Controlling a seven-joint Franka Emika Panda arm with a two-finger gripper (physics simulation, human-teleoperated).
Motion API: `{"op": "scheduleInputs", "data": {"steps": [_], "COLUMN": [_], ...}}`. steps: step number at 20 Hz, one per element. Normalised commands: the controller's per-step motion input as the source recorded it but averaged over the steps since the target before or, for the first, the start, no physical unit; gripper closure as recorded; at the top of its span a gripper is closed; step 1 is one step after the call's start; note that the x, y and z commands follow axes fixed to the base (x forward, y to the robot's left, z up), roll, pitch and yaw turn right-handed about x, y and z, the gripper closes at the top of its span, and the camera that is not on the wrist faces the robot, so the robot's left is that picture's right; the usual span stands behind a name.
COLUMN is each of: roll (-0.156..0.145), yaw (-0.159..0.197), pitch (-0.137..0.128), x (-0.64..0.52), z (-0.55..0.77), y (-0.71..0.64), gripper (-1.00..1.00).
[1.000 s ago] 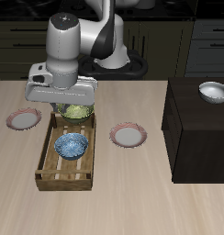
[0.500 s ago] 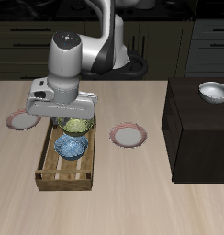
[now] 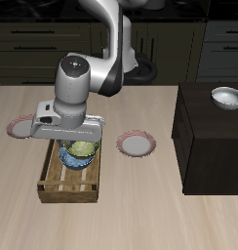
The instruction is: Stack the green bowl on the blue bowl
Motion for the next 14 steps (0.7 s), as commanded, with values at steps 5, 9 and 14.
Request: {"op": "scheduleInputs", "data": {"steps": [5,9,14], "roll": [-0.043,0.005,0.014], "yaw": [0.026,0.024,-0.002], "pitch": [0.052,0.03,0.004], "x": [0.04,0.0,-0.02], "z": [-0.28,-0.11,0.04], "y": [-0.01,0.07,0.05], "gripper": [1.0,-1.0,-1.0]}}
